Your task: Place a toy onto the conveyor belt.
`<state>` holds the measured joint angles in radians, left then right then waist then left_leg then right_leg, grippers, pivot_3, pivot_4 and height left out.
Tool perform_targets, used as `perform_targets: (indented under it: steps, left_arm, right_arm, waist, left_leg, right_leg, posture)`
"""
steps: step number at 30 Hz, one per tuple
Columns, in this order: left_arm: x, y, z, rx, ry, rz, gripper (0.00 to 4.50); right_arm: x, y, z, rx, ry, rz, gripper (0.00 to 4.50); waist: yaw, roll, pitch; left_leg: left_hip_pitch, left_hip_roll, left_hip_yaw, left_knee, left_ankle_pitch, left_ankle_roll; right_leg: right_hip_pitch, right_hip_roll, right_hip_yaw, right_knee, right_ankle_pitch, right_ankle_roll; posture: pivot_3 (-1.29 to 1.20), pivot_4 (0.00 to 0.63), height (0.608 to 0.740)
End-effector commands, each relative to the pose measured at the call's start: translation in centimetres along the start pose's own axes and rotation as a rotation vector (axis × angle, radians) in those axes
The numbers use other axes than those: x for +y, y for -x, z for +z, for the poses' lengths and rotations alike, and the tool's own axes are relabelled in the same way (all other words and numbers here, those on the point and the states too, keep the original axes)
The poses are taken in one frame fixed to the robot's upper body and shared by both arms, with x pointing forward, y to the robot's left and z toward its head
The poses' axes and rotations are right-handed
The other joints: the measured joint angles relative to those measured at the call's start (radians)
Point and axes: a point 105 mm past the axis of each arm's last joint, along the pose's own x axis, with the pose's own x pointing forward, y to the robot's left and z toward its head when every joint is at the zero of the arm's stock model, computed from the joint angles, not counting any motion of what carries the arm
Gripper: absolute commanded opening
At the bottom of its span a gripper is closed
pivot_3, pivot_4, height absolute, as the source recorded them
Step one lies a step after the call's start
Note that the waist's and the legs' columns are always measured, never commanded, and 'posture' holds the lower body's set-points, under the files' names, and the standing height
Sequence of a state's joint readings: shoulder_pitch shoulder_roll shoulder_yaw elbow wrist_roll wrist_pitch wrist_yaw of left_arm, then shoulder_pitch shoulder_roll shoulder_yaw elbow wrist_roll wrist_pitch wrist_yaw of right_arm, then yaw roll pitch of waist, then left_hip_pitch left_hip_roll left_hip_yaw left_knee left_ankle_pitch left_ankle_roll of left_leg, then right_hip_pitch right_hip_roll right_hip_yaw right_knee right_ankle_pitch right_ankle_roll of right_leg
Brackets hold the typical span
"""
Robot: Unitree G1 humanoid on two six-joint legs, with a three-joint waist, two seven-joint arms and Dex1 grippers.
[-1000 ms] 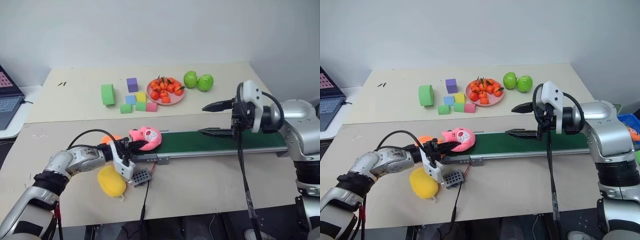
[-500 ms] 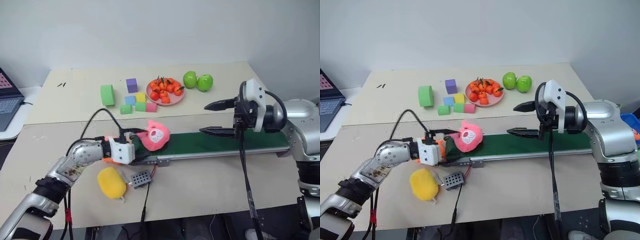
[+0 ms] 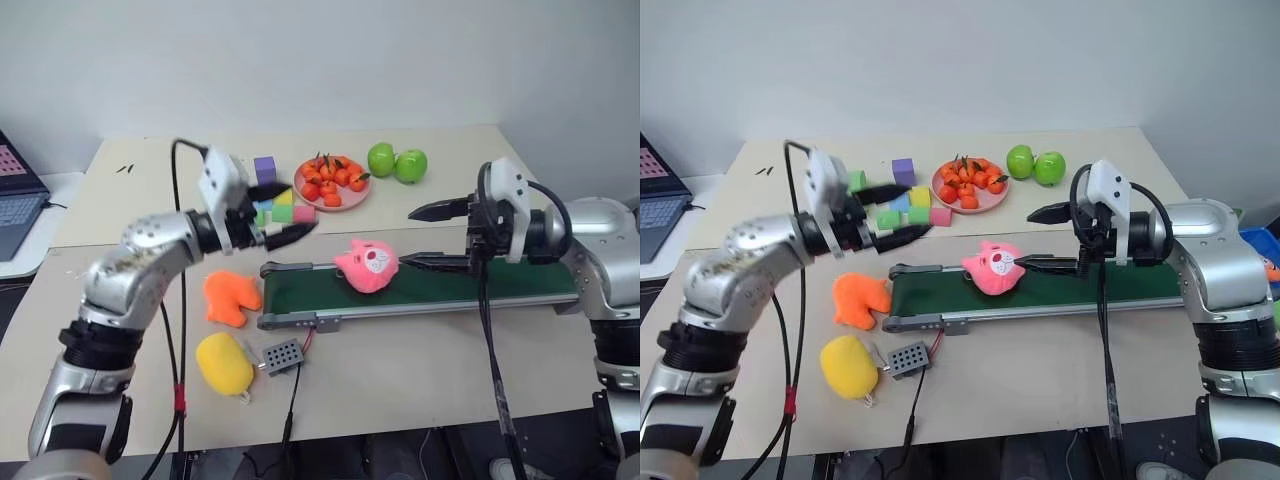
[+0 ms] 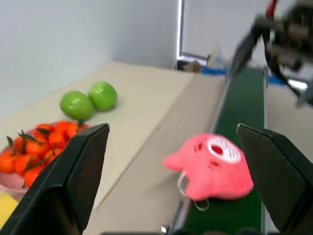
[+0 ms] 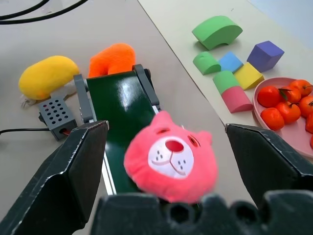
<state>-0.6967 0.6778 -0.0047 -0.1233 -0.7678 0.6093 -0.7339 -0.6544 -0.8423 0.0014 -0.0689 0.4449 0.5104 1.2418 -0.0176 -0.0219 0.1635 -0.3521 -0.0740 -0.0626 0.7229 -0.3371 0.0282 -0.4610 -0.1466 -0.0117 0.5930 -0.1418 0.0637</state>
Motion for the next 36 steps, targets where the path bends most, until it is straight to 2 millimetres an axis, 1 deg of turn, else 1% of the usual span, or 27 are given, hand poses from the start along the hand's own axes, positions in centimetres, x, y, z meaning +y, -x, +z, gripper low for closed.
perform_targets:
  steps: [1,3,6,8,11,16,21,26,36]
  left_arm:
    - [-0.4,1.1,2.5,-0.027,0.052,-0.041,4.47]
    - [-0.3,2.2,2.9,0.016,0.09,-0.053,4.47]
    - [-0.9,3.8,2.5,0.106,0.046,-0.082,4.47]
    - [-0.7,4.3,2.3,0.139,0.014,-0.059,4.47]
    - [-1.1,4.6,2.3,0.154,-0.009,-0.067,4.47]
    - [-1.9,4.4,1.7,0.184,-0.031,-0.087,4.47]
    - [-2.0,4.0,1.8,0.178,-0.036,-0.08,4.47]
    - [-2.1,3.0,2.6,0.143,-0.03,-0.08,4.47]
    - [-1.6,2.2,3.8,0.126,-0.045,-0.097,4.47]
  right_arm:
    - [-0.2,0.7,1.3,-0.012,0.054,-0.006,4.5]
    - [-0.3,1.2,1.2,0.007,0.055,-0.008,4.5]
    - [-0.4,2.0,1.2,0.031,0.057,-0.014,4.5]
    - [-0.6,2.5,1.3,0.045,0.062,-0.021,4.5]
    - [-0.7,2.9,1.7,0.056,0.073,-0.026,4.5]
    - [-0.7,3.4,2.5,0.027,0.08,-0.037,4.5]
    - [-0.5,3.5,3.1,0.001,0.073,-0.034,4.5]
    - [-0.4,3.7,3.3,-0.008,0.074,-0.042,4.5]
    - [-0.2,4.3,3.2,0.002,0.076,-0.071,4.5]
  waist:
    - [-0.002,0.0,0.0]
    - [-0.002,0.0,0.0]
    - [-0.002,0.0,0.0]
    - [-0.001,0.0,0.0]
    - [0.005,0.0,0.0]
    - [0.005,0.0,0.0]
    - [0.005,0.0,0.0]
    - [0.005,0.0,0.0]
    - [0.004,0.0,0.0]
  left_leg:
    - [0.0,0.0,0.0,0.0,0.0,0.0]
    - [0.0,0.0,0.0,0.0,0.0,-0.001]
    - [0.0,0.0,0.0,0.0,0.0,0.0]
    - [0.0,0.0,0.0,-0.001,0.0,0.0]
    - [0.0,0.0,0.0,-0.001,0.0,-0.001]
    - [0.0,0.0,0.0,-0.001,0.0,-0.001]
    - [0.0,0.0,0.0,-0.001,0.0,-0.001]
    - [0.0,0.0,0.0,-0.001,0.0,-0.001]
    - [0.0,0.0,0.0,-0.001,0.0,-0.001]
  right_leg:
    - [0.0,0.0,0.0,0.0,0.0,0.0]
    - [0.0,0.0,0.0,0.0,0.0,0.0]
    - [0.0,0.0,0.0,0.0,0.0,0.0]
    - [0.0,0.0,0.0,0.0,0.0,0.0]
    - [0.0,0.0,0.0,0.0,0.0,0.0]
    - [0.0,0.0,0.0,0.0,0.0,0.0]
    - [0.0,0.0,0.0,0.0,0.0,0.0]
    - [0.0,0.0,0.0,0.0,0.0,0.0]
    - [0.0,0.0,0.001,0.0,0.0,0.0]
  posture:
    - [0.0,0.15,0.74]
    - [0.0,0.15,0.74]
    - [0.0,0.15,0.74]
    - [0.0,0.15,0.74]
    - [0.0,0.15,0.74]
    - [0.0,0.15,0.74]
    - [0.0,0.15,0.74]
    - [0.0,0.15,0.74]
    - [0.0,0.15,0.74]
